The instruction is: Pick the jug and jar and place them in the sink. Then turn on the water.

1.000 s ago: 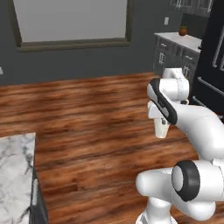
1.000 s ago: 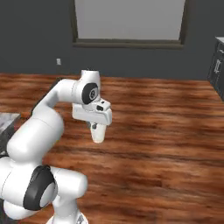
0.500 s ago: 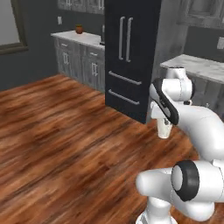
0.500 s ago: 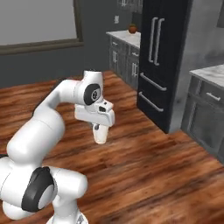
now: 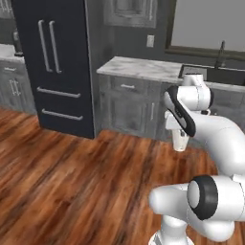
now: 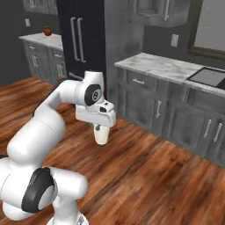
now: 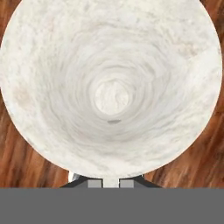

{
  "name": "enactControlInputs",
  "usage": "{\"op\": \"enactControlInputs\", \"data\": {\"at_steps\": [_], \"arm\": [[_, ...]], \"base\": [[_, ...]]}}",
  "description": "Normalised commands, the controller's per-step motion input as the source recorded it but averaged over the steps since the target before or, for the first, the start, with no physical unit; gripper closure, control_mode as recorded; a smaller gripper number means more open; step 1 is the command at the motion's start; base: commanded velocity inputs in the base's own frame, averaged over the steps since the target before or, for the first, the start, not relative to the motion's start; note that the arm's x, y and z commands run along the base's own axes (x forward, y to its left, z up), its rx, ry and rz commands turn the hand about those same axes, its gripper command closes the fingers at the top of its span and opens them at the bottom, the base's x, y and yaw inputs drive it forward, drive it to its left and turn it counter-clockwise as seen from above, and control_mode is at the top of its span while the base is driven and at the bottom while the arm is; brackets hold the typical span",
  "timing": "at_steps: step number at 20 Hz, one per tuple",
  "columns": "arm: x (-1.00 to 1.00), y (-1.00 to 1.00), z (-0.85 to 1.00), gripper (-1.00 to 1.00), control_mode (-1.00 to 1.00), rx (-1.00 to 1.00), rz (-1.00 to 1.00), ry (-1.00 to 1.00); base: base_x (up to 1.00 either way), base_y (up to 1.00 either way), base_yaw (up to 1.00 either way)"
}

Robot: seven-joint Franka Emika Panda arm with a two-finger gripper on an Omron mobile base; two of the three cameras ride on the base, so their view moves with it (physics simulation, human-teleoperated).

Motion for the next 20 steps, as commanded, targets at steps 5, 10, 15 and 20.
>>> {"op": "enactControlInputs", "data": {"at_steps": [5, 10, 15, 20], "arm": [[0.00, 0.00, 0.00, 1.00, 1.00, 0.00, 0.00, 0.00], [0.00, 0.00, 0.00, 1.00, 1.00, 0.00, 0.00, 0.00], [0.00, 0.00, 0.00, 1.00, 1.00, 0.00, 0.00, 0.00], [0.00, 0.00, 0.00, 1.00, 1.00, 0.00, 0.00, 0.00]], "base": [[0.29, -0.04, -0.73], [0.52, -0.17, -0.50], [0.79, -0.12, -0.20], [0.74, -0.32, -0.17]]}}
